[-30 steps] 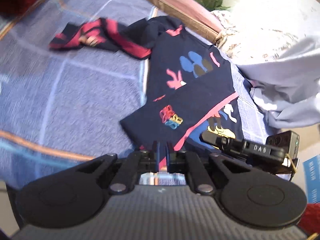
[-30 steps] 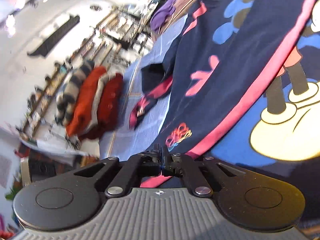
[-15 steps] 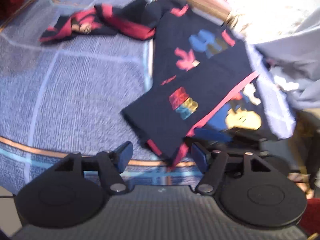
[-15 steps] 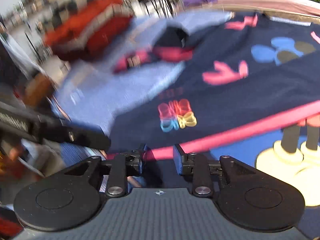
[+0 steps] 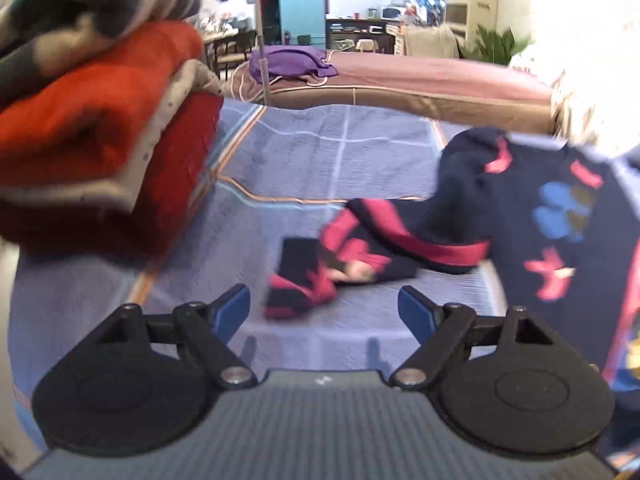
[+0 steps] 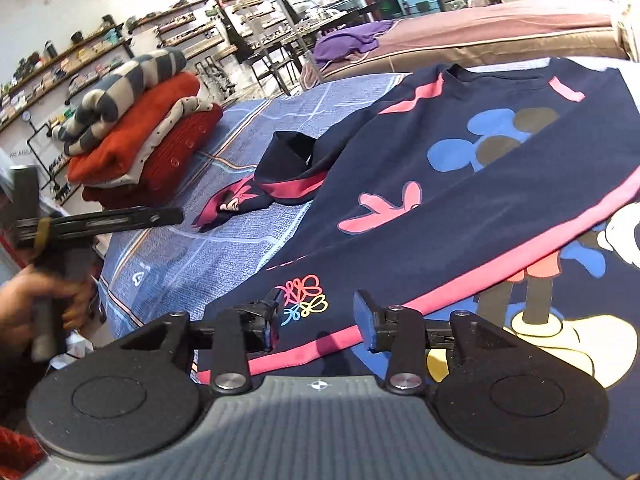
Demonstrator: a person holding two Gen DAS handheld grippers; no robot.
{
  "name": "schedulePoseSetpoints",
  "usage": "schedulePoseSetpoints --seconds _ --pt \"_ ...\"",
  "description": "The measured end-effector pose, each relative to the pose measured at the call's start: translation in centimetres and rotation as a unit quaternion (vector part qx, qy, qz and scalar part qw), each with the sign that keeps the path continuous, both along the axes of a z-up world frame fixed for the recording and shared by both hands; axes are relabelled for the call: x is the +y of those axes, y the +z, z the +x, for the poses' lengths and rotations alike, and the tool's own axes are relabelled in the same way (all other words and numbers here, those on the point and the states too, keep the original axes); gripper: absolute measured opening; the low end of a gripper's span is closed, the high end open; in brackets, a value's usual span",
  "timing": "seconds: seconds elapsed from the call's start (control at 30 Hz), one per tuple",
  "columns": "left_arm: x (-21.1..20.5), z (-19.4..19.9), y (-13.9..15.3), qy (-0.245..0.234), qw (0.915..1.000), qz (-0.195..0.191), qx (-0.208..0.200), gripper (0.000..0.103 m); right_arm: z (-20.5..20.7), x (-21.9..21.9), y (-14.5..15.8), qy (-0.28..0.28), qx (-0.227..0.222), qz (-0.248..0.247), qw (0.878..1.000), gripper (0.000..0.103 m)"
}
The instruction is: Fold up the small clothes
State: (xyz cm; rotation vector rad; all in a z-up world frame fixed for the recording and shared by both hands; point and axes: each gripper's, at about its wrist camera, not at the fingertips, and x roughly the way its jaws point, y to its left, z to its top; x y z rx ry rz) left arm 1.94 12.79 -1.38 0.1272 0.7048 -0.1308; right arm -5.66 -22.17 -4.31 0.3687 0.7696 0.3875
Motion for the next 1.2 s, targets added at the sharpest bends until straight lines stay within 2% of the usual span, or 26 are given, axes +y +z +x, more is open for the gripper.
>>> schedulePoseSetpoints --seconds 0.03,0.13,0.2,0.3,0.33,0.37,0.47,0.63,0.7,0.77,0.9,0.97,1.0,1.03,1.1,1.17,1.2 --pt "-0.1 0.9 -0.6 -0.005 0.9999 0.016 0.0 0.079 -0.1 0.1 -0.1 0.0 0.004 0.003 1.0 0.068" --pt "-1.1 3.7 -2.6 -0.035 0.9971 0.058 0.036 0.073 -0.1 -0.3 -0.4 -0.002 0.014 0.002 1.0 0.069" --pt "-1.4 5.0 -3.7 -0.04 0.9954 0.064 0.059 0.058 -0.5 -0.6 -0.6 -0.005 0.022 0.002 1.0 0.069" --pt "-1.5 5.6 -4.3 -0.023 0.9965 0.044 0.068 0.042 -1.1 -0.9 -0.8 -0.01 0.028 0.0 1.0 0.069" --pt "-1.7 5.5 -4.3 -0.021 0.9964 0.045 0.069 0.028 -1.1 -1.0 -0.9 -0.013 0.03 -0.001 0.999 0.069" --pt "-1.8 5.6 -4.3 -0.022 0.996 0.053 0.068 0.019 -1.2 -1.1 -0.9 -0.015 0.031 -0.001 0.999 0.069" --pt "-2.3 5.8 -3.4 -0.019 0.9957 0.066 0.062 0.011 -1.3 -1.5 -1.2 -0.022 0.037 0.004 0.999 0.069" --pt "-2.9 6.3 0.1 -0.005 0.9955 0.095 0.006 0.007 -1.4 -1.7 -1.2 -0.027 0.036 0.013 0.999 0.069" --pt "-3.3 6.4 2.6 0.01 0.9946 0.096 -0.036 0.007 -1.6 -1.7 -1.1 -0.026 0.033 0.014 0.999 0.069" --pt "-4.4 6.0 5.6 0.007 0.993 0.082 -0.085 0.007 -1.8 -1.9 -0.9 -0.029 0.028 0.016 0.999 0.069" --pt "-9.6 4.0 10.4 -0.067 0.9899 0.017 -0.124 0.007 -2.4 -2.7 -0.4 -0.044 0.018 0.017 0.999 0.069" --pt "-13.7 1.9 11.3 -0.13 0.9835 -0.02 -0.124 0.006 -2.9 -3.5 0.1 -0.063 0.007 0.011 0.998 0.069" --pt "-16.2 0.6 11.2 -0.172 0.9777 -0.036 -0.115 0.006 -3.3 -4.3 0.4 -0.079 0.0 0.004 0.997 0.069" --pt "-18.5 -1.1 10.6 -0.217 0.9696 -0.054 -0.099 0.006 -3.7 -4.9 0.7 -0.094 -0.004 -0.005 0.996 0.069" --pt "-22.7 -4.0 8.4 -0.291 0.9521 -0.086 -0.038 0.007 -5.0 -7.1 1.4 -0.149 -0.009 -0.035 0.988 0.069" --pt "-25.7 -6.5 5.2 -0.332 0.9386 -0.092 0.025 0.007 -6.2 -9.6 1.7 -0.199 -0.001 -0.062 0.978 0.069" --pt "-26.8 -7.8 3.6 -0.345 0.934 -0.083 0.041 0.007 -6.8 -10.8 1.7 -0.22 0.002 -0.075 0.973 0.07"
